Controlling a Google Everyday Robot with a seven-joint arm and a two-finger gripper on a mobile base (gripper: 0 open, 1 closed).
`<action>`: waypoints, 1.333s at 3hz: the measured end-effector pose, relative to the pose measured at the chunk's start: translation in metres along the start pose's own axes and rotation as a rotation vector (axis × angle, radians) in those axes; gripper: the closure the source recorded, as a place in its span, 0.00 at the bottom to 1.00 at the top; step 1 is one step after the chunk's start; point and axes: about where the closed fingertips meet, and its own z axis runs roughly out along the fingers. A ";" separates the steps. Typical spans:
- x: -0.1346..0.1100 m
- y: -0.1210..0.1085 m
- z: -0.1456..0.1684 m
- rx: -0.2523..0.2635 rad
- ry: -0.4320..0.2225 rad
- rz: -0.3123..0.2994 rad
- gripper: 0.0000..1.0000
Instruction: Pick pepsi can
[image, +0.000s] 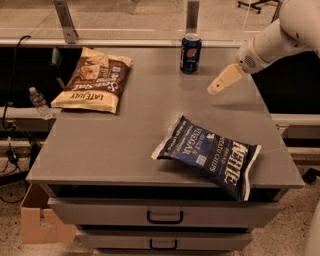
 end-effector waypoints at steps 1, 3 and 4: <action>0.004 -0.014 0.026 0.001 -0.099 0.116 0.00; -0.015 -0.027 0.060 0.005 -0.296 0.273 0.00; -0.051 -0.023 0.055 -0.022 -0.410 0.269 0.00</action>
Offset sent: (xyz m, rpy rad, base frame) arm 0.0621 0.0066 -0.0369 0.3894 -0.0912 -0.2193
